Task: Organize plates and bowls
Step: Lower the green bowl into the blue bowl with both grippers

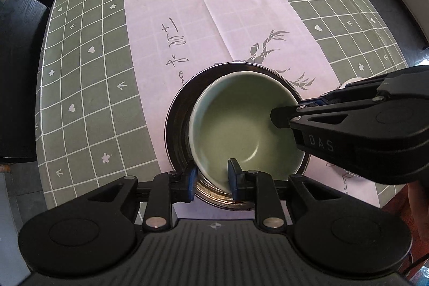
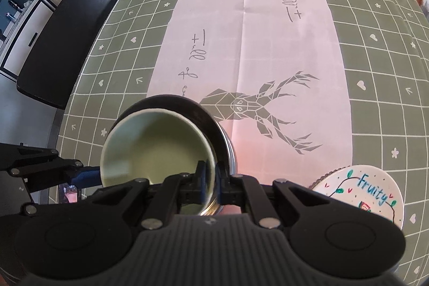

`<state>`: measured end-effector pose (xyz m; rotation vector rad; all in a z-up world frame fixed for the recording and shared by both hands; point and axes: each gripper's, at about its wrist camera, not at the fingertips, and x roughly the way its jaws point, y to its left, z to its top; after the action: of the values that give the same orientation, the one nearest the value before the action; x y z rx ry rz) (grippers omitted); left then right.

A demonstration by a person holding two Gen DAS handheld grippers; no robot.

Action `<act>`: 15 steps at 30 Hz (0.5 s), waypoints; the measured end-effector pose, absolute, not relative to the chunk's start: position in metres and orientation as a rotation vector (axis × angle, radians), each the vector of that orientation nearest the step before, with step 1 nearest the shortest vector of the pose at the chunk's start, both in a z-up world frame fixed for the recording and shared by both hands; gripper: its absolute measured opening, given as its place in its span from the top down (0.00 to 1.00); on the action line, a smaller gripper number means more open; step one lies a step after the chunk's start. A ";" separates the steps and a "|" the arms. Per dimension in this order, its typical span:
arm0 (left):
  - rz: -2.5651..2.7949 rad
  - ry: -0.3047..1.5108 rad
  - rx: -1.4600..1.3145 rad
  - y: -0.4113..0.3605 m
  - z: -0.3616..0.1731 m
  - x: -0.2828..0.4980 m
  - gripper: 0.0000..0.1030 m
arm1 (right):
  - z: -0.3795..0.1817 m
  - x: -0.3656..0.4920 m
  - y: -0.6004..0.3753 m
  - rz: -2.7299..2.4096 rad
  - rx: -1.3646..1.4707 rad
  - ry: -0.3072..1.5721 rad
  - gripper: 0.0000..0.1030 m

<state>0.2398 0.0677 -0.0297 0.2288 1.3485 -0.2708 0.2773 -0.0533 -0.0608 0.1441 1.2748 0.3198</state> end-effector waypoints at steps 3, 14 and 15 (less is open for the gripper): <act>-0.276 1.359 0.237 0.068 -0.029 0.242 0.73 | -0.062 0.278 -0.052 0.317 0.136 1.274 0.96; -0.333 1.350 0.222 0.076 -0.017 0.245 0.65 | -0.062 0.281 -0.051 0.304 0.131 1.279 0.96; -0.338 1.334 0.220 0.077 -0.012 0.245 0.64 | -0.062 0.281 -0.050 0.304 0.127 1.279 0.96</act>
<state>0.2446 0.0770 -0.0123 0.2201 1.3339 -0.3380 0.2807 -0.0502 -0.0616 0.1268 1.2793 0.3041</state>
